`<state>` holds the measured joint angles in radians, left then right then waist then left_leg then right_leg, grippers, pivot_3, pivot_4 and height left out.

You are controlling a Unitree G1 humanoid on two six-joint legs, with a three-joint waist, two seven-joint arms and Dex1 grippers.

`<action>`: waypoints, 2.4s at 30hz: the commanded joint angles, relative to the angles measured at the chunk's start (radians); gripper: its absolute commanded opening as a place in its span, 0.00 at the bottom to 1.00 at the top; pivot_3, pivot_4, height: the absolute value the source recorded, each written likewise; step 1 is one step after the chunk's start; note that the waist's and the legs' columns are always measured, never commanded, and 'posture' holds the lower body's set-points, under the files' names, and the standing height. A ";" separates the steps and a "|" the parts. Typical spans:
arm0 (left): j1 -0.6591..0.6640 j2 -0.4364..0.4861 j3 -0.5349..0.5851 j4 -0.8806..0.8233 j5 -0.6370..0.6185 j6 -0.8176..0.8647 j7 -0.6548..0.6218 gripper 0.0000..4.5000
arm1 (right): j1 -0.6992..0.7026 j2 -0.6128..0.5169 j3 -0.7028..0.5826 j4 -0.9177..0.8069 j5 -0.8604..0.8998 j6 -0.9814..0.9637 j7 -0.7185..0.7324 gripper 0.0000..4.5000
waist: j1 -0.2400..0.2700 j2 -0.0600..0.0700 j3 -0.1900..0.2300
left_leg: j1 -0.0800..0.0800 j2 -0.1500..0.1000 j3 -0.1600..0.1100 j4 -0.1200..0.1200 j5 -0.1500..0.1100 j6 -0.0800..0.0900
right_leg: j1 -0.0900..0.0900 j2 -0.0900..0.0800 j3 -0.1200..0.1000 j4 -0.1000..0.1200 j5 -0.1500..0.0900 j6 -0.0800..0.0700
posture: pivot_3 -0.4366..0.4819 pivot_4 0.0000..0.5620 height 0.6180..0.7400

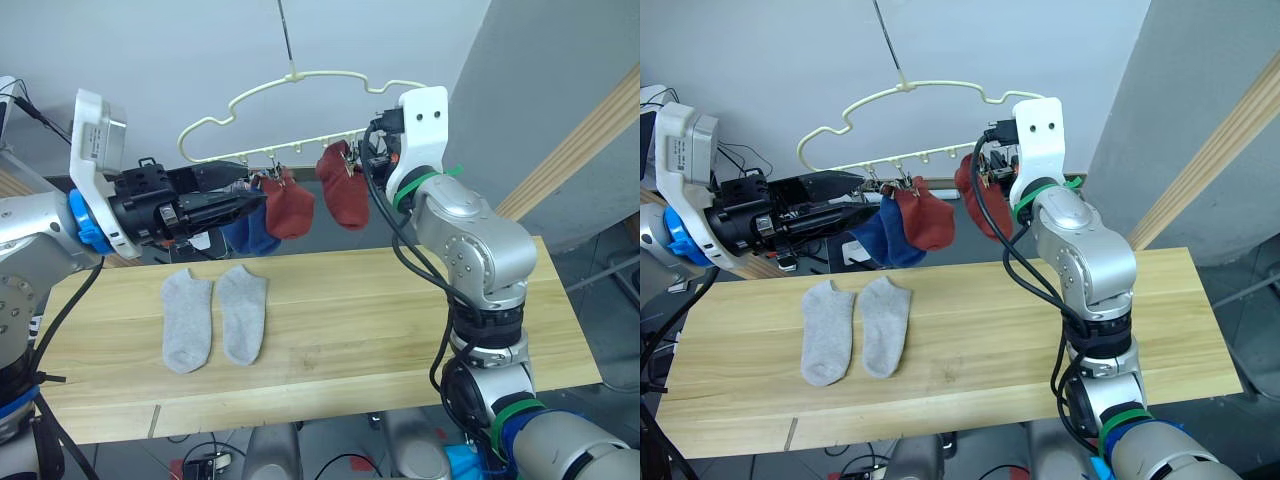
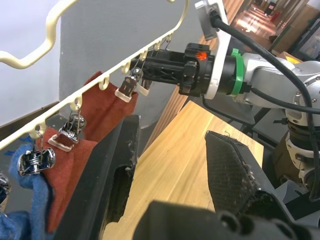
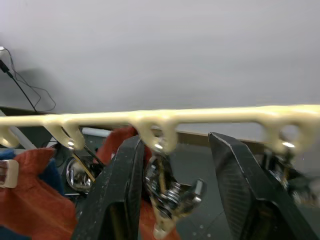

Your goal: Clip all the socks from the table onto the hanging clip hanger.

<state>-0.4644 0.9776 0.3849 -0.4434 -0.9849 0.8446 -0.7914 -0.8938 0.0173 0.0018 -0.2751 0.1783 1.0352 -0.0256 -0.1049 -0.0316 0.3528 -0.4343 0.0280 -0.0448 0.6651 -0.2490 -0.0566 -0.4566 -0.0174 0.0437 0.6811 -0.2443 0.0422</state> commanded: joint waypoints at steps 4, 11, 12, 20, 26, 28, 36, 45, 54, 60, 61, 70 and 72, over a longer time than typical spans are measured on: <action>-0.007 0.019 0.033 -0.040 -0.023 -0.001 0.016 0.53 | -0.036 0.025 0.002 -0.006 -0.004 -0.040 -0.008 0.47 | 0.004 0.000 0.000 | 0.000 0.000 0.000 0.000 0.000 0.000 | 0.000 0.000 0.000 0.000 0.000 0.000 | 0.37 0.56 1.00; -0.007 0.020 0.033 -0.045 -0.027 0.002 0.025 0.53 | -0.044 0.031 -0.001 0.009 -0.006 -0.052 -0.009 0.47 | 0.010 0.000 0.000 | 0.000 0.000 0.000 0.000 0.000 0.000 | 0.000 0.000 0.000 0.000 0.000 0.000 | 0.37 0.56 1.00; -0.007 0.021 0.033 -0.045 -0.027 0.002 0.026 0.53 | -0.044 0.030 -0.001 0.009 -0.007 -0.053 -0.010 0.47 | 0.011 0.000 0.000 | 0.000 0.000 0.000 0.000 0.000 0.000 | 0.000 0.000 0.000 0.000 0.000 0.000 | 0.37 0.56 1.00; -0.005 0.024 0.029 -0.045 -0.028 -0.001 0.029 0.53 | -0.040 0.024 -0.003 0.006 -0.015 -0.049 -0.018 0.47 | 0.015 0.000 0.000 | 0.000 0.000 0.000 0.000 0.000 0.000 | 0.000 0.000 0.000 0.000 0.000 0.000 | 0.37 0.56 1.00; -0.006 0.023 0.025 -0.043 -0.026 -0.004 0.033 0.53 | -0.041 0.018 0.000 0.009 -0.029 -0.049 -0.029 0.25 | 0.015 0.000 0.000 | 0.000 0.000 0.000 0.000 0.000 0.000 | 0.000 0.000 0.000 0.000 0.000 0.000 | 0.36 0.56 1.00; -0.006 0.023 0.024 -0.043 -0.025 -0.004 0.033 0.53 | -0.041 0.019 -0.001 0.010 -0.031 -0.048 -0.030 0.12 | 0.015 0.000 0.000 | 0.000 0.000 0.000 0.000 0.000 0.000 | 0.000 0.000 0.000 0.000 0.000 0.000 | 0.36 0.56 1.00; 0.016 0.029 -0.001 -0.038 0.027 0.024 0.096 0.53 | -0.045 0.025 -0.008 0.012 -0.047 -0.047 -0.036 0.01 | 0.016 0.000 0.000 | 0.000 0.000 0.000 0.000 0.000 0.000 | 0.000 0.000 0.000 0.000 0.000 0.000 | 0.36 0.56 1.00; 0.103 -0.019 -0.066 -0.057 0.056 0.134 0.245 0.64 | -0.045 0.025 -0.005 -0.004 -0.048 -0.039 -0.043 0.00 | 0.015 0.000 0.000 | 0.000 0.000 0.000 0.001 0.000 0.000 | 0.000 0.000 0.000 0.001 0.000 0.000 | 0.35 0.59 1.00; 0.255 -0.055 -0.238 -0.025 0.355 0.071 0.379 0.99 | -0.042 0.026 -0.001 -0.034 -0.045 -0.016 -0.049 0.00 | 0.016 0.000 0.000 | 0.000 0.000 0.000 0.001 0.000 0.000 | 0.000 0.000 0.000 0.001 0.000 -0.001 | 0.33 0.62 1.00; 0.265 -0.081 -0.338 0.089 0.540 -0.053 0.364 0.99 | -0.039 0.028 -0.005 -0.050 -0.046 0.002 -0.053 0.00 | 0.016 0.000 0.000 | 0.000 0.000 0.000 0.000 0.000 0.000 | 0.000 0.000 0.000 0.001 0.000 -0.001 | 0.32 0.63 1.00; 0.266 -0.071 -0.369 0.109 0.581 -0.076 0.353 0.99 | -0.038 0.029 -0.005 -0.052 -0.047 0.005 -0.055 0.00 | 0.015 0.000 0.000 | 0.000 0.000 0.000 0.000 0.000 0.000 | 0.000 0.000 0.000 0.001 0.000 -0.001 | 0.31 0.63 1.00; 0.206 -0.201 -0.424 0.373 0.687 -0.151 0.309 0.99 | -0.037 0.027 -0.008 -0.063 -0.047 0.017 -0.056 0.00 | 0.015 0.000 0.000 | 0.000 0.000 0.000 0.000 0.000 0.001 | 0.000 -0.001 0.000 0.000 0.000 -0.001 | 0.30 0.63 1.00; 0.192 -0.227 -0.429 0.414 0.707 -0.167 0.306 0.99 | -0.038 0.027 -0.008 -0.064 -0.047 0.018 -0.056 0.00 | 0.015 0.000 0.000 | 0.000 0.000 0.000 0.000 0.000 0.001 | 0.000 -0.001 0.000 0.000 0.000 -0.001 | 0.30 0.63 1.00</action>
<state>-0.2684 0.7595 -0.0362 -0.0533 -0.3034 0.7062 -0.4759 -0.9203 0.0396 -0.0027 -0.2808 0.1354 1.0593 -0.0753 -0.0901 -0.0317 0.3526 -0.4340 0.0279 -0.0446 0.6651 -0.2488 -0.0559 -0.4567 -0.0180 0.0435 0.6816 -0.2439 0.0415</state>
